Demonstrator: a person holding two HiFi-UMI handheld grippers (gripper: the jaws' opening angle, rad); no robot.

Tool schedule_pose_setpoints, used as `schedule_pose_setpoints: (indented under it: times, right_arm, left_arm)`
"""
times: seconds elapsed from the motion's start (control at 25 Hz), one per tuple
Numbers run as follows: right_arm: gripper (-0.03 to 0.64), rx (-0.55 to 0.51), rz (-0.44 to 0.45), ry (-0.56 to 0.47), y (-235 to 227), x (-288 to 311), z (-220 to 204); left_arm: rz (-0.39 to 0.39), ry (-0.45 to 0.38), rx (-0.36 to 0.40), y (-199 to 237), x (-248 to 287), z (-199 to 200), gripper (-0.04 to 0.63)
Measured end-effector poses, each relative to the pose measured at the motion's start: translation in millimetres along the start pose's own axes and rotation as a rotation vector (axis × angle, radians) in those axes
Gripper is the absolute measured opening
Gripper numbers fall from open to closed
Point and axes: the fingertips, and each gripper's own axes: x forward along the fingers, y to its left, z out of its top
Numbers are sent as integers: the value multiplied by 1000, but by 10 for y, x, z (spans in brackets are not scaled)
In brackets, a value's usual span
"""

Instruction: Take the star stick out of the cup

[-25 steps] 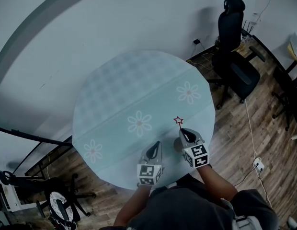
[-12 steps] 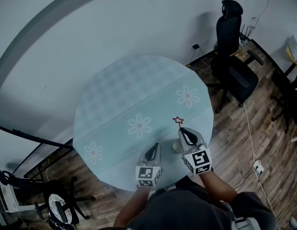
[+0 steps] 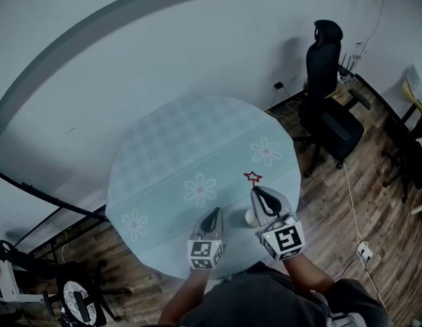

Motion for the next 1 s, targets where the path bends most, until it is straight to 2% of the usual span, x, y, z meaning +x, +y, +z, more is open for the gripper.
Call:
schedule_pose_setpoints:
  times: [0.16,0.48,1.0]
  right_arm:
    - [21,-13,4,-32,46,-33,159]
    - [20,4,-28,-37,52,-105,170]
    - [20,26,-48,-19,69,-157,79]
  left_arm:
    - [10,-14,-7,39,-73,69,5]
    - [33,-35,-5,164,-201,197,5]
    - [6,-38,-4,82,-239,192,5]
